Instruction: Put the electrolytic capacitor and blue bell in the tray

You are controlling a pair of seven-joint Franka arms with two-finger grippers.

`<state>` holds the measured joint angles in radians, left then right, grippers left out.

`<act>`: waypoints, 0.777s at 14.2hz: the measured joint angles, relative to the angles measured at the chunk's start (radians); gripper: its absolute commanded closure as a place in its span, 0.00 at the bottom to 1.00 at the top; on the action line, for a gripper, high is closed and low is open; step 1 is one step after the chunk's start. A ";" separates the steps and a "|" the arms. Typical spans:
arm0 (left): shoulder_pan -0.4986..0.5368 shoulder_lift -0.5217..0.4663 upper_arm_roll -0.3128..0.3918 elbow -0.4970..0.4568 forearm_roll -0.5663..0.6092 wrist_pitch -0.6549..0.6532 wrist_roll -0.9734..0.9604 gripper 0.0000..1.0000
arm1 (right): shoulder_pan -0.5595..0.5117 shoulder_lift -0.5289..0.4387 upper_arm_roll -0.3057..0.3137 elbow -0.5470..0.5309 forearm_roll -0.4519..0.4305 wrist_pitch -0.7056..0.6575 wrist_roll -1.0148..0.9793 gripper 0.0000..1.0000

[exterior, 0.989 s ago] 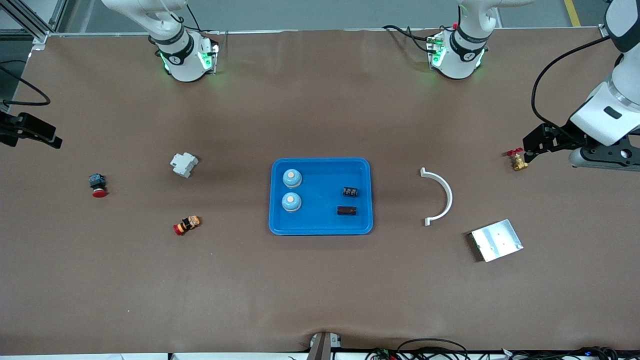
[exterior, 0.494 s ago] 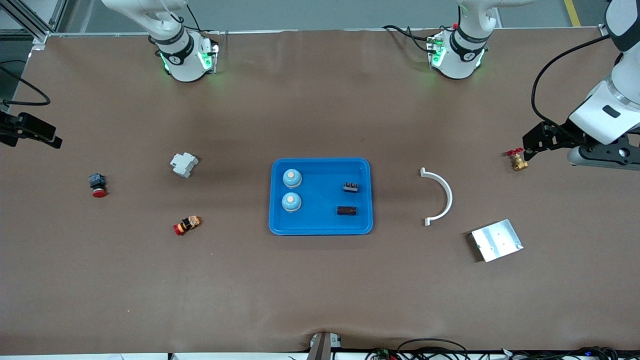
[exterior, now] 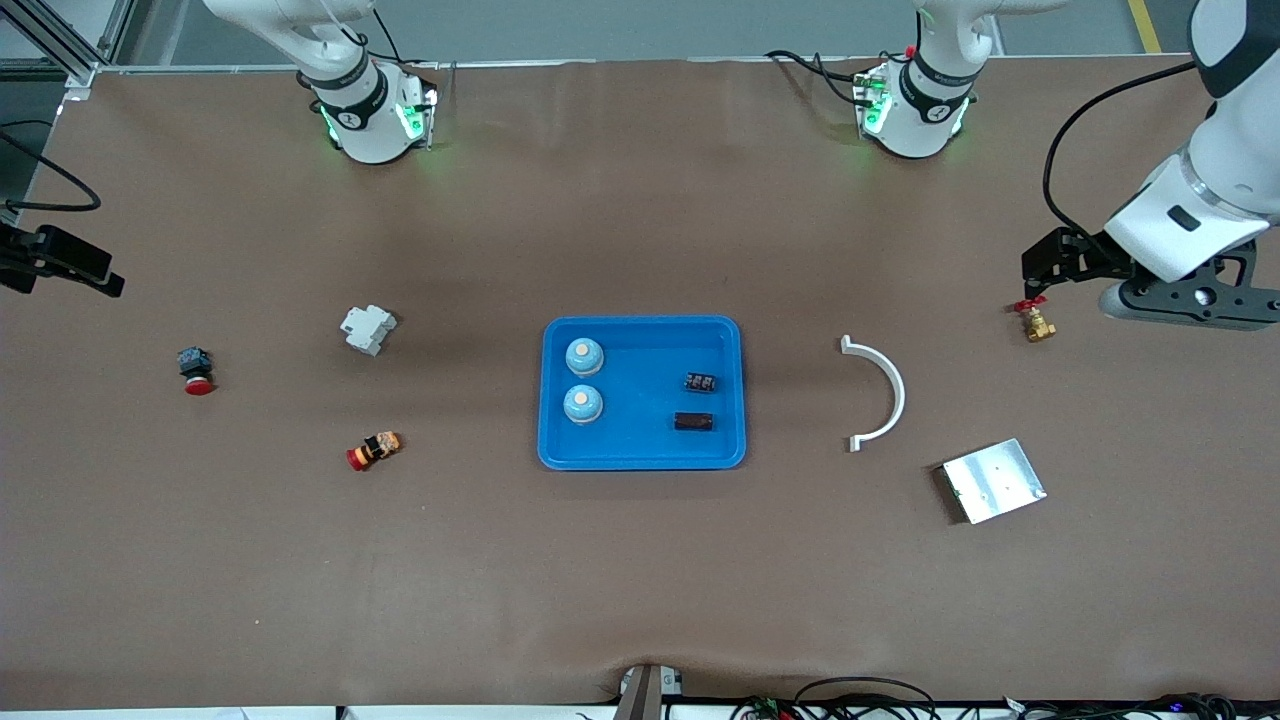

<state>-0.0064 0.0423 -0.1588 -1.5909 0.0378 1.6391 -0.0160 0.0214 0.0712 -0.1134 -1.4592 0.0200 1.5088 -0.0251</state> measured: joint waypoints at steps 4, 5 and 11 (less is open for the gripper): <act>-0.003 0.000 -0.004 0.000 0.000 -0.001 -0.006 0.00 | 0.000 0.000 0.000 0.000 0.000 0.000 0.000 0.00; -0.004 0.000 -0.004 0.000 0.000 -0.001 -0.006 0.00 | 0.000 0.000 0.000 0.000 0.000 0.000 0.000 0.00; -0.004 0.000 -0.012 0.000 -0.005 -0.001 -0.007 0.00 | 0.000 0.000 0.000 0.000 0.000 0.000 0.000 0.00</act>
<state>-0.0103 0.0422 -0.1709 -1.5909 0.0328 1.6379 -0.0227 0.0214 0.0711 -0.1136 -1.4592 0.0200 1.5088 -0.0251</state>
